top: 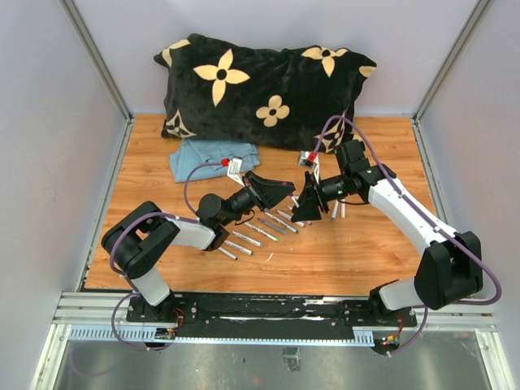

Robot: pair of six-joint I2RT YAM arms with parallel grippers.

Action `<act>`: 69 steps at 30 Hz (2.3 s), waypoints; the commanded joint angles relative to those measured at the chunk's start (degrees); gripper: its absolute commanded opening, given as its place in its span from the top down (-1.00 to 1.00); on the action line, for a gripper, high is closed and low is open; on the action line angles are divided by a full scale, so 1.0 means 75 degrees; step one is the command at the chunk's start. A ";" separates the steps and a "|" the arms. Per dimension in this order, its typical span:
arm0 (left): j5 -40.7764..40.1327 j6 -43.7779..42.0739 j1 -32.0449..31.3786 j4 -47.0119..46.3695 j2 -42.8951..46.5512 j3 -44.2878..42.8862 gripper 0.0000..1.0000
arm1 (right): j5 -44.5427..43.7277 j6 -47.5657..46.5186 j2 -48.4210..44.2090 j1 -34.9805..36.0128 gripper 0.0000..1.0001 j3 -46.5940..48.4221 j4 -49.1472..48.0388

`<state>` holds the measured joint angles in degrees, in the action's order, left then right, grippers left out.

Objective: Open the pen caps
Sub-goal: Open the pen cap from the pen, then place the pen at the center of the board.

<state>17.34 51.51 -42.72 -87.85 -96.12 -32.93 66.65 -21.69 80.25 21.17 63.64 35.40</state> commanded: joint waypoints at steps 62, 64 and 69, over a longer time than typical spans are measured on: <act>-0.2095 -0.0741 0.1899 0.8386 1.0318 0.3476 0.99 | -0.6768 -0.4188 0.4969 -0.0209 0.78 0.3043 0.0070; -0.2107 -0.0728 0.1899 0.8386 1.0320 0.3496 0.99 | -0.6827 -0.4175 0.5043 -0.0219 0.77 0.3046 0.0088; -0.2119 -0.0683 0.1899 0.8302 1.0286 0.3523 0.99 | -0.6818 -0.4117 0.5127 -0.0267 0.70 0.3039 0.0220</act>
<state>1.15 46.39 -28.95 -24.08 -18.65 -6.68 15.90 -52.16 117.08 19.81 85.49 34.85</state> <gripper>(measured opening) 0.176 0.146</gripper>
